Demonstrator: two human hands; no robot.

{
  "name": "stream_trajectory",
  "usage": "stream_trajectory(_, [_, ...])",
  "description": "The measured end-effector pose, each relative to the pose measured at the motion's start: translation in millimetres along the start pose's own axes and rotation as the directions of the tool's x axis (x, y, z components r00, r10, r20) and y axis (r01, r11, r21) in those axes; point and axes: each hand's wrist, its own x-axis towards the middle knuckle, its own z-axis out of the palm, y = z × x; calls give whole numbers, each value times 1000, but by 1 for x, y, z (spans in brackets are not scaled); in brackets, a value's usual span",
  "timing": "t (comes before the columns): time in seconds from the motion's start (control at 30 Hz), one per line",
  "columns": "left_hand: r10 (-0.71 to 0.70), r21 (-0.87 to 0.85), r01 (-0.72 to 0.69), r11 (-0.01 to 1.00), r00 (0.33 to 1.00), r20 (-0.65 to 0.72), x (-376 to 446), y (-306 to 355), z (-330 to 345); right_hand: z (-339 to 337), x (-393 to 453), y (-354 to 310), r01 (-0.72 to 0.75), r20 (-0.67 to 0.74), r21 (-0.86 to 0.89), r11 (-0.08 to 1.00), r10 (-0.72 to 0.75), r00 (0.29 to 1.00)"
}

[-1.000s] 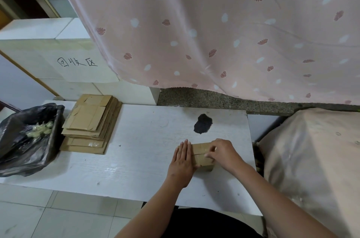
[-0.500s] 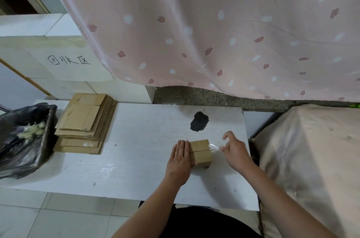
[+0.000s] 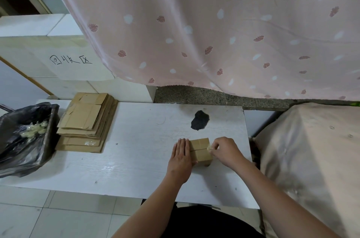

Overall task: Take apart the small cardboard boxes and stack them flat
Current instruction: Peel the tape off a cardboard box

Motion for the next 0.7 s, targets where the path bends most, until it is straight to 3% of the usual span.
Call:
stream_trajectory(0.17, [-5, 0, 5, 1000, 1000, 19, -2, 2, -4, 4, 1, -7, 129, 53, -117, 985, -124, 991])
stream_trajectory(0.3, [-19, 31, 17, 999, 998, 63, -2, 5, -9, 11, 4, -4, 128, 80, -167, 978, -116, 990])
stream_trajectory(0.43, [8, 62, -12, 998, 998, 63, 1, 10, -17, 8, 2, 1, 133, 66, -64, 989, -129, 989])
stream_trajectory(0.57, [54, -2, -54, 999, 997, -45, 7, 22, -25, 4, 1, -4, 117, 58, 118, 986, -124, 991])
stream_trajectory(0.7, [55, -63, -62, 996, 992, -112, 14, 22, -28, -2, 0, -12, 183, 22, 184, 966, -190, 982])
